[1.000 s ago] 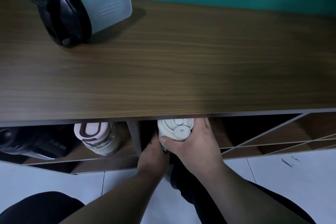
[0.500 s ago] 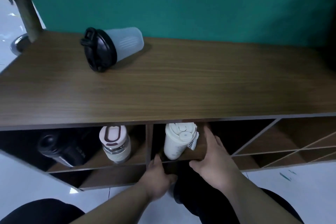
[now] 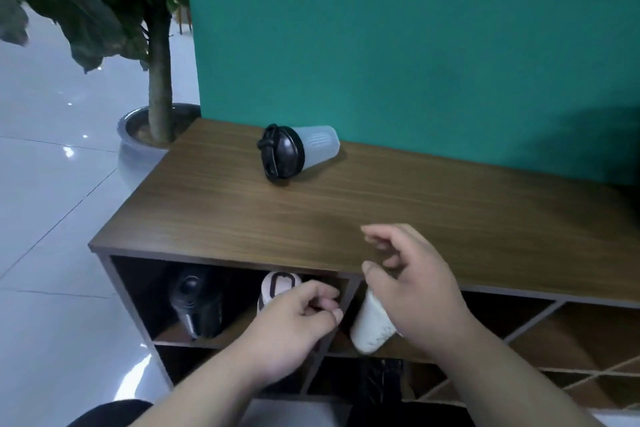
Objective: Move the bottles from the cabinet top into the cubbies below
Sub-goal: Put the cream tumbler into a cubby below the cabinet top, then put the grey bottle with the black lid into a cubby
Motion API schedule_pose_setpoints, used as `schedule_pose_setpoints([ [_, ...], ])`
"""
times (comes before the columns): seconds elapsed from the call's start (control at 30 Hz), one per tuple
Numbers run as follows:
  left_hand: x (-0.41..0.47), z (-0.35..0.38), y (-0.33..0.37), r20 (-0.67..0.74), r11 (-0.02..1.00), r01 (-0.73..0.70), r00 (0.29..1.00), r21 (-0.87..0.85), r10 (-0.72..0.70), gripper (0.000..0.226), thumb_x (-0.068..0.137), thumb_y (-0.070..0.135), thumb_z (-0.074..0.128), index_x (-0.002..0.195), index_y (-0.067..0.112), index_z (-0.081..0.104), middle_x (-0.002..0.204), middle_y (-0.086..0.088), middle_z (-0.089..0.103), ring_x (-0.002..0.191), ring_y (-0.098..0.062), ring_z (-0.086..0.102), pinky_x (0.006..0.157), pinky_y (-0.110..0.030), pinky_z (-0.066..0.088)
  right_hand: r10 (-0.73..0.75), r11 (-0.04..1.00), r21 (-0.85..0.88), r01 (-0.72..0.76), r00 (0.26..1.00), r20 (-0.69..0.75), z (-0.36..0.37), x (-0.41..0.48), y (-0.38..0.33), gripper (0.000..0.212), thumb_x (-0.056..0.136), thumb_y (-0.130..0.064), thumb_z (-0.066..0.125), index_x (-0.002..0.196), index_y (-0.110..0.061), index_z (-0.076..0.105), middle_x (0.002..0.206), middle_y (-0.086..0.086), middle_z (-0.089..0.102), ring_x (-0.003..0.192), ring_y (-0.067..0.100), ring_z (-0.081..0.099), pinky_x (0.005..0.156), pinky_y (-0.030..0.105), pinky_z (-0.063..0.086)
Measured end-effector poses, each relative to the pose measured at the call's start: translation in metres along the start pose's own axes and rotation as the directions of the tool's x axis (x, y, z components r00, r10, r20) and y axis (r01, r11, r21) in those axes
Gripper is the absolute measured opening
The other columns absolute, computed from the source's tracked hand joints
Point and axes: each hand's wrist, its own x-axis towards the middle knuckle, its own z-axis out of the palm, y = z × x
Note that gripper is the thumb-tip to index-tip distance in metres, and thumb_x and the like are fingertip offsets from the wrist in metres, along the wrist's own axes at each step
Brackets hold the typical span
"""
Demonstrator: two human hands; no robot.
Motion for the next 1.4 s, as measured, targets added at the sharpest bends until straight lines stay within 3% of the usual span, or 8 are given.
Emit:
schedule_pose_setpoints([
  [0.13,0.010,-0.007,0.006,-0.042,0.997,-0.017,0.999,-0.076,0.014,0.022,0.067,0.053,0.071,0.084,0.043,0.080,0.074,0.020,0.074,0.075,-0.003,0.063,0.084,-0.030,0.048,-0.084,0.974,-0.197,0.110,0.987,0.136,0.010,0.077,-0.029,0.055,0.086,-0.023,0.067,0.139,-0.028,0.052,0.138,-0.009,0.050,0.127,0.009,0.047,0.107,0.031,0.041],
  [0.27,0.012,-0.012,0.016,-0.006,0.979,-0.046,0.999,-0.198,0.046,0.015,0.090,0.028,0.069,0.077,0.026,0.076,0.077,-0.011,0.081,0.063,-0.015,0.067,0.067,-0.027,0.053,-0.026,0.906,-0.399,0.142,0.959,0.282,0.037,0.148,-0.042,0.084,0.083,-0.025,0.068,0.155,-0.025,0.024,0.161,-0.001,0.027,0.149,0.020,0.024,0.119,0.037,0.026],
  [0.37,0.006,-0.021,0.029,-0.044,0.940,-0.139,0.990,-0.310,0.132,0.015,0.085,0.026,0.067,0.075,0.030,0.078,0.075,-0.010,0.081,0.059,-0.016,0.065,0.054,-0.021,0.048,-0.046,0.872,-0.443,0.211,0.934,0.353,0.059,0.185,-0.043,0.099,0.079,-0.024,0.073,0.158,-0.023,0.013,0.165,0.000,0.018,0.153,0.021,0.011,0.120,0.037,0.019],
  [0.6,0.009,-0.065,0.036,-0.467,0.884,-0.408,0.843,-0.230,0.268,0.024,0.078,0.025,0.066,0.095,0.039,0.076,0.092,0.013,0.083,0.090,-0.004,0.076,0.089,-0.031,0.058,-0.105,0.784,-0.507,0.358,0.882,0.460,0.096,0.254,-0.053,0.125,0.066,-0.041,0.086,0.160,-0.022,0.004,0.169,0.001,0.012,0.156,0.025,0.004,0.125,0.043,0.013],
  [0.83,0.013,-0.074,0.034,-0.518,0.891,-0.399,0.821,-0.218,0.241,0.022,0.076,0.026,0.066,0.093,0.037,0.076,0.092,0.005,0.079,0.087,-0.022,0.072,0.093,-0.053,0.060,-0.149,0.734,-0.577,0.358,0.914,0.378,0.113,0.272,-0.061,0.115,0.060,-0.052,0.085,0.153,-0.025,0.025,0.148,0.008,0.033,0.140,0.030,0.031,0.109,0.044,0.036],
  [1.17,0.011,-0.072,0.028,-0.499,0.917,-0.378,0.824,-0.128,0.270,0.023,0.091,0.015,0.072,0.091,0.037,0.076,0.093,0.011,0.078,0.076,-0.006,0.067,0.080,-0.035,0.058,-0.195,0.670,-0.628,0.395,0.910,0.365,0.096,0.235,-0.060,0.097,0.055,-0.059,0.077,0.138,-0.022,0.042,0.131,0.004,0.056,0.122,0.029,0.055,0.099,0.046,0.046],
  [1.3,0.005,-0.065,0.027,-0.454,0.931,-0.364,0.828,0.012,0.329,0.030,0.094,0.008,0.071,0.094,0.038,0.072,0.100,0.018,0.077,0.088,0.001,0.070,0.081,-0.016,0.051,-0.234,0.833,-0.430,0.348,0.926,0.295,0.057,0.176,-0.068,0.082,0.052,-0.060,0.077,0.124,-0.031,0.050,0.119,-0.006,0.059,0.111,0.020,0.058,0.093,0.039,0.048],
  [1.4,-0.001,-0.047,0.028,-0.393,0.931,-0.363,0.852,0.031,0.345,0.031,0.091,0.019,0.074,0.107,0.044,0.063,0.104,0.015,0.074,0.089,-0.004,0.070,0.081,-0.021,0.051,-0.227,0.935,-0.226,0.275,0.950,0.215,0.015,0.112,-0.070,0.080,0.053,-0.056,0.082,0.123,-0.038,0.048,0.120,-0.016,0.059,0.112,0.006,0.056,0.093,0.029,0.046],
])
